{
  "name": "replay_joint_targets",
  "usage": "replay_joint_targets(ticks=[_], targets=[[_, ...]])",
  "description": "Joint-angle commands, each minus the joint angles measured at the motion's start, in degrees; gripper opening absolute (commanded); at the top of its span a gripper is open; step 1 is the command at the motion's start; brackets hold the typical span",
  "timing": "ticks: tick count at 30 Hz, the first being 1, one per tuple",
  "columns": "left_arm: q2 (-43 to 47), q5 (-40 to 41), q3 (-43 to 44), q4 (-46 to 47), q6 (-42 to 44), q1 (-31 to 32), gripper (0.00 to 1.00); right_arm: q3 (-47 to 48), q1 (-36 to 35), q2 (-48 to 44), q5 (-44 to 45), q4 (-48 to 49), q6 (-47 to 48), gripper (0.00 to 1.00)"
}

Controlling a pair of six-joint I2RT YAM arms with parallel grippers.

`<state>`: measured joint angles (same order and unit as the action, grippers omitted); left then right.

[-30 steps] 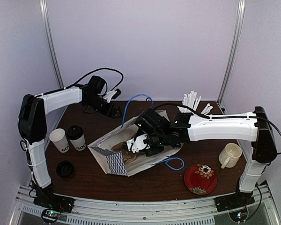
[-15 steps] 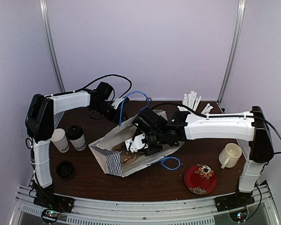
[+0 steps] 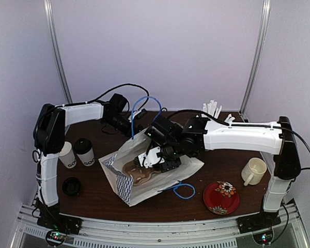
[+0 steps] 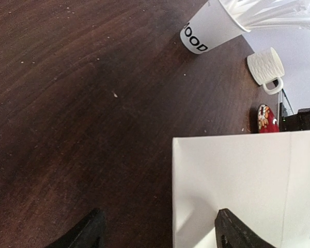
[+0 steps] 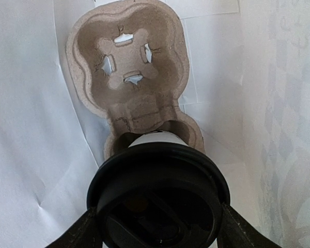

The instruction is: Pack the takeout coffee

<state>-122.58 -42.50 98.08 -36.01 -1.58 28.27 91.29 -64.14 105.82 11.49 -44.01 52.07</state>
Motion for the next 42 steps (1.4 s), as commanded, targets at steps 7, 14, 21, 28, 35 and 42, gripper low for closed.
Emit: replay_joint_targets(ticks=[7, 14, 21, 28, 35, 42], targets=[[-2.0, -11.1, 2.6, -0.4, 0.1, 1.4, 0.75, -0.7, -1.3, -1.0, 1.5, -1.9, 0.8, 0.52], [-3.2, -7.2, 5.6, -1.7, 1.0, 0.8, 0.77, 0.4, -1.3, -0.8, 1.7, -1.9, 1.5, 0.51], [-7.0, -12.6, 9.8, -2.8, 0.1, -0.7, 0.76, 5.7, -0.8, 0.4, -0.6, -6.3, 1.5, 0.51], [-5.5, -15.2, 7.2, -2.8, -0.1, 1.1, 0.75, 8.6, -0.9, 0.8, -3.4, -11.1, 0.4, 0.52], [-5.6, -17.6, 6.4, -1.5, -1.8, 1.7, 0.74, 5.9, -1.0, 0.7, -1.1, -9.7, 2.3, 0.51], [-4.8, -20.5, 6.1, -1.4, -1.4, 4.0, 0.74, 6.0, -1.6, -1.4, -0.6, -11.6, 1.8, 0.52]])
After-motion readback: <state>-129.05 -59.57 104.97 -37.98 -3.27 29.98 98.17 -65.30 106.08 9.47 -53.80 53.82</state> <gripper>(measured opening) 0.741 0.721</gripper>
